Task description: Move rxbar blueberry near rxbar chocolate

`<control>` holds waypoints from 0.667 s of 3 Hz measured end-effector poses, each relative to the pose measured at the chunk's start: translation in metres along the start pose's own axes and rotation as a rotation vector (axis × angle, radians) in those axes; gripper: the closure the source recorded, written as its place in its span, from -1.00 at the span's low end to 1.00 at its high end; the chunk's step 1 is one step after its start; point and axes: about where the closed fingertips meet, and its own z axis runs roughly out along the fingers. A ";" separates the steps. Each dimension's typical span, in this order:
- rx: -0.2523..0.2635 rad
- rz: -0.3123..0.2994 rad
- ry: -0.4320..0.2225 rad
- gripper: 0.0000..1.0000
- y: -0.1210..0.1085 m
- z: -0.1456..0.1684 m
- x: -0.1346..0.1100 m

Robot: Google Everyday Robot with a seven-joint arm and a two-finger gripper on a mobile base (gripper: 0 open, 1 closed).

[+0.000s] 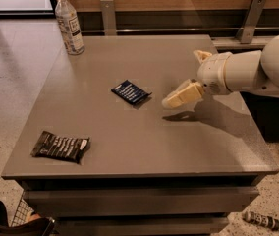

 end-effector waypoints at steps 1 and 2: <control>0.097 0.011 -0.041 -1.00 -0.001 0.007 0.000; 0.079 0.020 -0.041 -1.00 0.005 0.014 -0.001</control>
Offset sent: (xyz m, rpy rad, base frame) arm 0.0014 0.0034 -0.0045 0.0229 -0.0467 -0.0530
